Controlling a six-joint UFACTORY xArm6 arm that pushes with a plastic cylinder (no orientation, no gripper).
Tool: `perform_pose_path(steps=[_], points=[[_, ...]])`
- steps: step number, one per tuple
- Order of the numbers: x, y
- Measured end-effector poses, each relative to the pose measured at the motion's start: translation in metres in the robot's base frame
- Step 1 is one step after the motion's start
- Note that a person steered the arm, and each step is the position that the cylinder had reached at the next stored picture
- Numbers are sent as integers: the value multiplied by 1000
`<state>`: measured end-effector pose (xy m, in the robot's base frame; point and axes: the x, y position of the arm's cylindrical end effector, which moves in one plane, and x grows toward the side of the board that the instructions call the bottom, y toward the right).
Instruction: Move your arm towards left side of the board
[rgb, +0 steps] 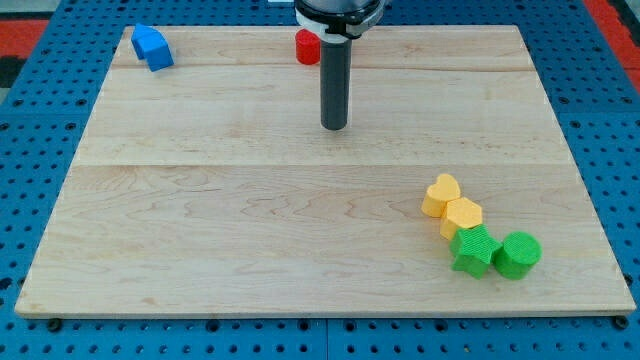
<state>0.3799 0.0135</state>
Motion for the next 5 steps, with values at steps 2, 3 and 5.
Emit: perform_pose_path(steps=[2, 3, 5], points=[[-3, 0], [-3, 0], [-3, -11]])
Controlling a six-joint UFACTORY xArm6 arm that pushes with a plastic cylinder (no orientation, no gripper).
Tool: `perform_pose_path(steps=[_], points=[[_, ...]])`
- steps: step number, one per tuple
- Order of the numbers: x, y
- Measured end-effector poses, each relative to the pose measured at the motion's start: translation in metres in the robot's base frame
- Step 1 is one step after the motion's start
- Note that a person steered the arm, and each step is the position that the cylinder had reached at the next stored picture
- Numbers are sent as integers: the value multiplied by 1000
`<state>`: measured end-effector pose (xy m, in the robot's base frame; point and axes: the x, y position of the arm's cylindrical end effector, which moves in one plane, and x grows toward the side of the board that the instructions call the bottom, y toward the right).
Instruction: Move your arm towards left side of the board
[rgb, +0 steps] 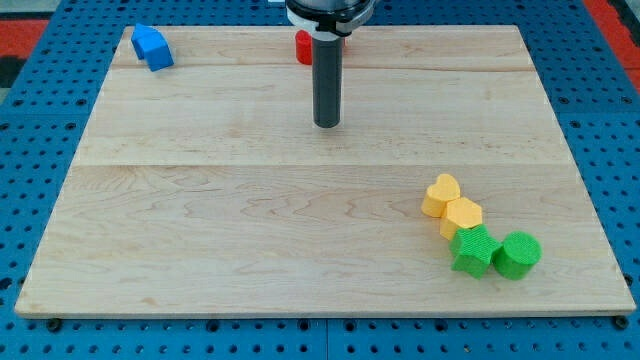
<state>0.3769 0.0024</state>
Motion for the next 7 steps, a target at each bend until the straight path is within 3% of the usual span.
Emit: perform_pose_path(steps=[5, 6, 7], points=[[0, -26], [0, -44], [-2, -112]])
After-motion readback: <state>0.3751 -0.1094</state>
